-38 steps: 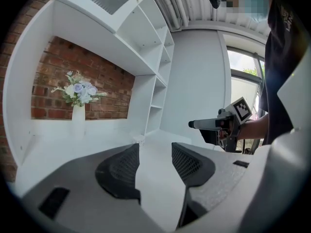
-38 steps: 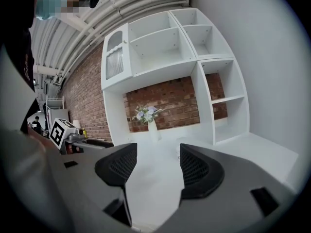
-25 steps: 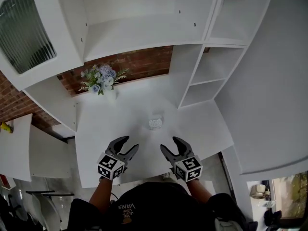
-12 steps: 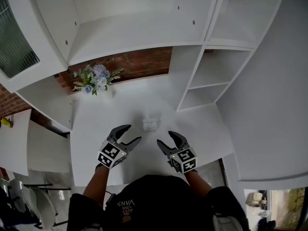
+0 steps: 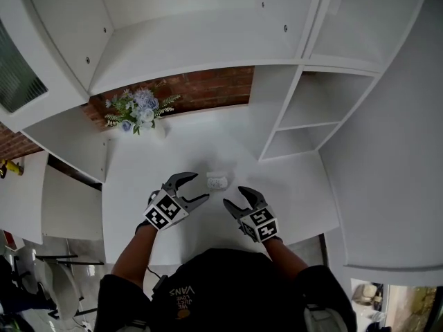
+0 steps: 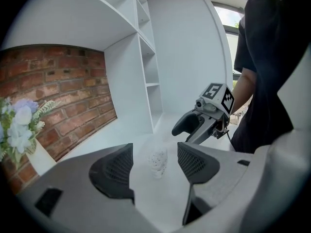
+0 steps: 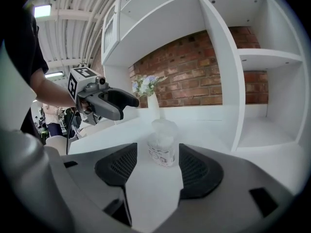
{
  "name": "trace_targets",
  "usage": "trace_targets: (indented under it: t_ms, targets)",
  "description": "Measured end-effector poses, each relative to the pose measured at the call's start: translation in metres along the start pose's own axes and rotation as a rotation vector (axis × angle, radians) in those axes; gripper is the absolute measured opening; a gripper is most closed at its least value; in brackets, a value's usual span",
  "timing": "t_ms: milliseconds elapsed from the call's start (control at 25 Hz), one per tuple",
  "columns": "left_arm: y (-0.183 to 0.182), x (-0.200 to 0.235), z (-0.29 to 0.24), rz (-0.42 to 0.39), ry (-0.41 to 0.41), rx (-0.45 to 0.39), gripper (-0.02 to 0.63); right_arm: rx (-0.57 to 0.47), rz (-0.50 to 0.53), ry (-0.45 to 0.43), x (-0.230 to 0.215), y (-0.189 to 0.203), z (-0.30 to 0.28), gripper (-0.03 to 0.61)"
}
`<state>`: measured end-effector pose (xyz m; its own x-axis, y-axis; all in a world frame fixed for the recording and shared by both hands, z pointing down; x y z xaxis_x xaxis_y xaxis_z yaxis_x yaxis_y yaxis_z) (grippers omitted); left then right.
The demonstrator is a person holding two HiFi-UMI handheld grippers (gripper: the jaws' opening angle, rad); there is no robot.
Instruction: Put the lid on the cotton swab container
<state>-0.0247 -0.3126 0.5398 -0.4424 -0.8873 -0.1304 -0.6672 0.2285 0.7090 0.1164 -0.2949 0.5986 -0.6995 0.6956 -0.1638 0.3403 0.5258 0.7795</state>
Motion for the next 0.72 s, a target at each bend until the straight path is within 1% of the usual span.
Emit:
trace_targets:
  t_ms: [200, 480, 640, 720]
  targets:
    - [0.002, 0.006, -0.012, -0.043, 0.019, 0.055, 0.272, 0.038, 0.031, -0.025, -0.008, 0.006, -0.021, 0.252]
    - [0.011, 0.016, -0.027, -0.125, 0.051, 0.153, 0.278, 0.097, 0.066, -0.050, -0.014, 0.013, -0.046, 0.252]
    - [0.014, 0.018, -0.043, -0.185, 0.083, 0.191, 0.281, 0.119, 0.082, -0.053, -0.019, 0.014, -0.056, 0.250]
    - [0.010, 0.019, -0.048, -0.205, 0.093, 0.192, 0.281, 0.123, 0.091, -0.057, -0.020, 0.013, -0.060, 0.249]
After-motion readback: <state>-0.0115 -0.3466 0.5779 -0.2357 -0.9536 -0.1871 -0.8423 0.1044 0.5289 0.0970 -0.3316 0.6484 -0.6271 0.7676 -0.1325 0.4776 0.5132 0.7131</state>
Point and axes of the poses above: the fingertips, and each gripper's own axes: z backward along the fingers, x to its left, y out of its underside, the point moved 5 cm from there along z, backward along the fingers, and after that the axes turned 12 degrees about x, right-handed, at the moved point
